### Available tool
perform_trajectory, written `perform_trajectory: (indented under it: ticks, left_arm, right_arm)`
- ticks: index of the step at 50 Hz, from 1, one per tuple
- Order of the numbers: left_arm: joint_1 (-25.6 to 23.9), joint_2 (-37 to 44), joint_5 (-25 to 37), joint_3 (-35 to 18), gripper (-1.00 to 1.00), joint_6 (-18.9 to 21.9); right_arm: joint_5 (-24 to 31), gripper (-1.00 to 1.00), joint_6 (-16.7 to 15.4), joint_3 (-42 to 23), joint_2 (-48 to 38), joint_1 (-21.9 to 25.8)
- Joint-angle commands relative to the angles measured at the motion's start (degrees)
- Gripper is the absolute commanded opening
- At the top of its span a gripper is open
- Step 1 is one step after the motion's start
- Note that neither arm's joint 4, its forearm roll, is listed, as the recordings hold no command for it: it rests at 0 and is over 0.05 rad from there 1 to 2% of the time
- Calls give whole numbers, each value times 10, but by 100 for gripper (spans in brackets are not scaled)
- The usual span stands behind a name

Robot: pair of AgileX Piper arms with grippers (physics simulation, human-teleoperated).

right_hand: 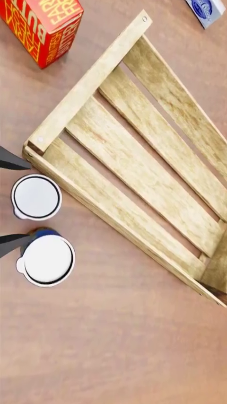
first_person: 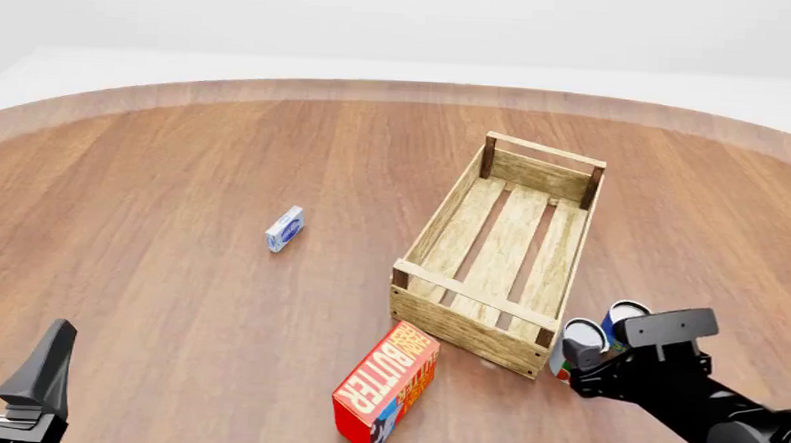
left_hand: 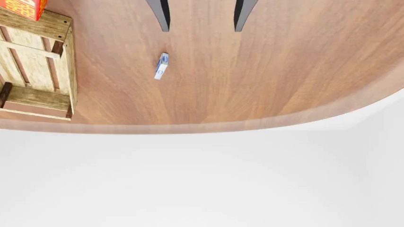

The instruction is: Pick up the tomato sauce, and put it in the wooden tray.

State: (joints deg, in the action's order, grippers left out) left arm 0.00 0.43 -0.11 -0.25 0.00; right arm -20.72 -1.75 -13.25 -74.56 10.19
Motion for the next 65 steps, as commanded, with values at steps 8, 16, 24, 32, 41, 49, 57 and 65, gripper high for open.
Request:
perform_trajectory:
  ticks: [8, 16, 24, 32, 41, 49, 57, 65]
  left_arm:
    - [0, 0, 0, 0, 100, 0]
    - [0, 0, 0, 0, 100, 0]
    - [0, 0, 0, 0, 100, 0]
    - [0, 0, 0, 0, 100, 0]
    - [0, 0, 0, 0, 100, 0]
    - [0, 0, 0, 0, 100, 0]
    - [0, 0, 0, 0, 100, 0]
    - [0, 0, 0, 0, 100, 0]
  right_arm:
    - [-30, 100, 5, 5, -33, 4]
    - [-38, 100, 8, 8, -40, 4]
    - [-56, 100, 12, 9, -61, 7]
    - [-64, 100, 14, 12, -67, 6]
    - [-79, 100, 17, 14, -81, 8]
    - [-77, 100, 18, 14, -81, 9]
    - [-73, -100, 17, 14, -78, 9]
    - [-74, -100, 17, 17, -79, 6]
